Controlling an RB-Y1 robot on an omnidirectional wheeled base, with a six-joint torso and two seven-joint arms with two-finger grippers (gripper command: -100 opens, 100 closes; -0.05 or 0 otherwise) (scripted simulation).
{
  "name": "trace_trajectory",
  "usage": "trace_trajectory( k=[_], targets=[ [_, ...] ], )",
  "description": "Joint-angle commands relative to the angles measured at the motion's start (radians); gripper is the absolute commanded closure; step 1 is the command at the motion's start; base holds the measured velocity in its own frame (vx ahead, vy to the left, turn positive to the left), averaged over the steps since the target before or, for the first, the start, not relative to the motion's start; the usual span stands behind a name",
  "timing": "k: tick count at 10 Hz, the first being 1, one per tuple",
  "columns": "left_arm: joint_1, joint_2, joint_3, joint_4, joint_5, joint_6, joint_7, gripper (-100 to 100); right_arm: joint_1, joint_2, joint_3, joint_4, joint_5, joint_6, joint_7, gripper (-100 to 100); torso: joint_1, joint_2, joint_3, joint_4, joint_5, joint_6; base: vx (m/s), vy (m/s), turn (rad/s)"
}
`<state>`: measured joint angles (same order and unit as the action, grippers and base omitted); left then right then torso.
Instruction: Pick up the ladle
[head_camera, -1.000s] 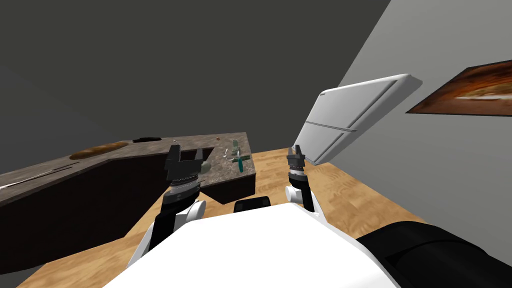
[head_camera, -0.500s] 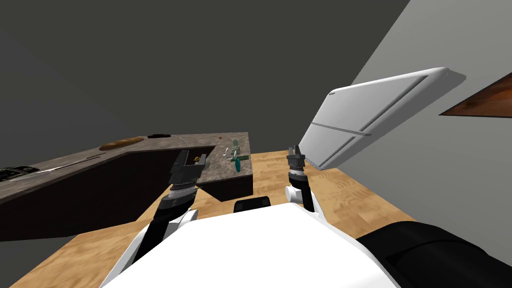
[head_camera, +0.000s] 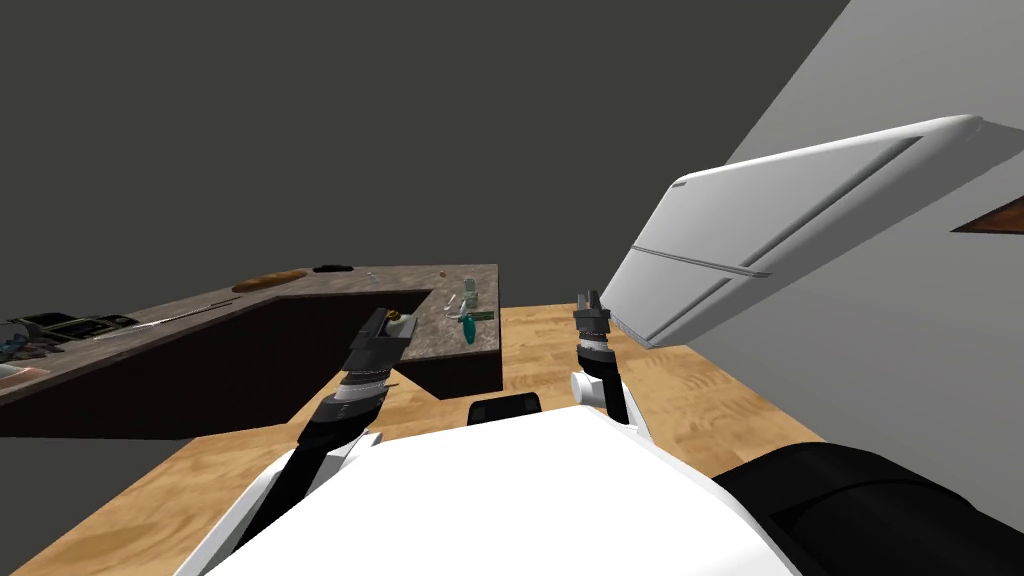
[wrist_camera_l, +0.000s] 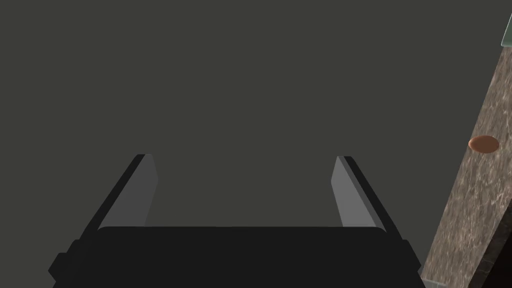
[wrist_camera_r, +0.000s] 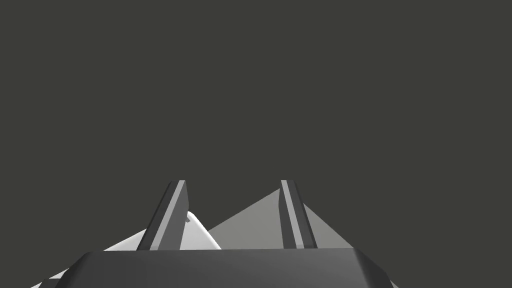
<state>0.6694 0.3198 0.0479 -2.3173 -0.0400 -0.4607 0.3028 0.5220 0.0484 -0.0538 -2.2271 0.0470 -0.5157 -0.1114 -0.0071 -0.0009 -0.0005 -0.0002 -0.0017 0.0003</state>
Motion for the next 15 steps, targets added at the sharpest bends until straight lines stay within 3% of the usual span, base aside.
trace_trajectory(
  k=[1, 2, 3, 4, 5, 6, 7, 8, 9, 10, 11, 12, 13, 14, 15],
  targets=[
    [0.025, 0.050, 0.015, 0.028, 0.006, 0.005, 0.043, -100, 0.000, 0.000, 0.000, 0.000, 0.000, 0.000, 0.000, 0, 0.000, 0.000, 0.000, 0.000, 0.000, 0.000, -0.013, -0.138, 0.167],
    [0.025, 0.063, 0.015, 0.028, 0.006, 0.005, 0.043, -100, 0.000, 0.000, 0.000, 0.000, 0.000, 0.000, 0.000, 0, -0.002, 0.001, 0.000, 0.000, 0.000, 0.000, -0.003, -0.127, 0.100],
    [0.049, 0.101, 0.027, 0.052, 0.010, 0.013, 0.080, -100, 0.000, 0.000, 0.000, 0.000, 0.000, 0.000, 0.000, 0, -0.001, 0.000, 0.000, 0.000, 0.000, 0.000, 0.002, -0.133, 0.168],
    [0.049, 0.117, 0.027, 0.052, 0.010, 0.013, 0.080, -100, 0.000, 0.000, 0.000, 0.000, 0.000, 0.000, 0.000, 0, -0.001, 0.000, 0.000, 0.000, 0.000, 0.000, 0.002, -0.115, 0.080],
    [0.073, 0.152, 0.039, 0.077, 0.015, 0.021, 0.120, -100, 0.000, 0.000, 0.000, 0.000, 0.000, 0.000, 0.000, 0, -0.001, -0.001, 0.000, 0.000, 0.000, 0.000, 0.009, -0.122, 0.124],
    [0.073, 0.173, 0.039, 0.077, 0.015, 0.021, 0.120, -100, 0.000, 0.000, 0.000, 0.000, 0.000, 0.000, 0.000, 0, -0.001, -0.001, 0.000, 0.000, 0.000, 0.000, 0.004, -0.112, 0.099],
    [0.098, 0.210, 0.052, 0.104, 0.020, 0.029, 0.161, -100, 0.000, 0.000, 0.000, 0.000, 0.000, 0.000, 0.000, 0, 0.000, -0.001, -0.001, 0.000, 0.000, 0.000, 0.024, -0.132, 0.165],
    [0.098, 0.231, 0.052, 0.104, 0.020, 0.029, 0.161, -100, 0.000, 0.000, 0.000, 0.000, 0.000, 0.000, 0.000, 0, -0.001, -0.002, -0.001, 0.000, 0.000, 0.000, 0.020, -0.129, 0.107],
    [0.123, 0.272, 0.064, 0.133, 0.024, 0.036, 0.203, -100, 0.000, 0.000, 0.000, 0.000, 0.000, 0.000, 0.000, 0, -0.001, -0.002, -0.001, 0.000, 0.000, 0.000, 0.003, -0.145, 0.176],
    [0.123, 0.291, 0.064, 0.133, 0.024, 0.036, 0.203, -100, 0.000, 0.000, 0.000, 0.000, 0.000, 0.000, 0.000, 0, -0.002, -0.002, -0.001, 0.000, 0.000, 0.000, 0.001, -0.127, 0.079],
    [0.148, 0.333, 0.076, 0.164, 0.028, 0.043, 0.246, -100, 0.000, 0.000, 0.000, 0.000, 0.000, 0.000, 0.000, 0, -0.001, -0.001, -0.001, 0.000, 0.000, 0.000, 0.026, -0.151, 0.130],
    [0.148, 0.353, 0.076, 0.164, 0.028, 0.043, 0.246, -100, 0.000, 0.000, 0.000, 0.000, 0.000, 0.000, 0.000, 0, -0.002, -0.002, -0.001, 0.000, -0.001, 0.000, 0.013, -0.122, 0.089],
    [0.174, 0.391, 0.087, 0.195, 0.032, 0.050, 0.290, -100, 0.000, 0.000, 0.000, 0.000, 0.000, 0.000, 0.000, 0, -0.001, -0.002, -0.001, 0.000, 0.000, 0.000, -0.008, -0.140, 0.165],
    [0.174, 0.416, 0.087, 0.195, 0.032, 0.050, 0.290, -100, 0.000, 0.000, 0.000, 0.000, 0.000, 0.000, 0.000, 0, -0.002, -0.001, -0.001, 0.000, 0.000, 0.000, 0.008, -0.123, 0.081],
    [0.199, 0.450, 0.097, 0.228, 0.036, 0.057, 0.334, -100, 0.000, 0.000, 0.000, 0.000, 0.000, 0.000, 0.000, 0, -0.001, -0.002, -0.001, 0.000, 0.000, 0.001, 0.042, -0.141, 0.123]
  ],
)
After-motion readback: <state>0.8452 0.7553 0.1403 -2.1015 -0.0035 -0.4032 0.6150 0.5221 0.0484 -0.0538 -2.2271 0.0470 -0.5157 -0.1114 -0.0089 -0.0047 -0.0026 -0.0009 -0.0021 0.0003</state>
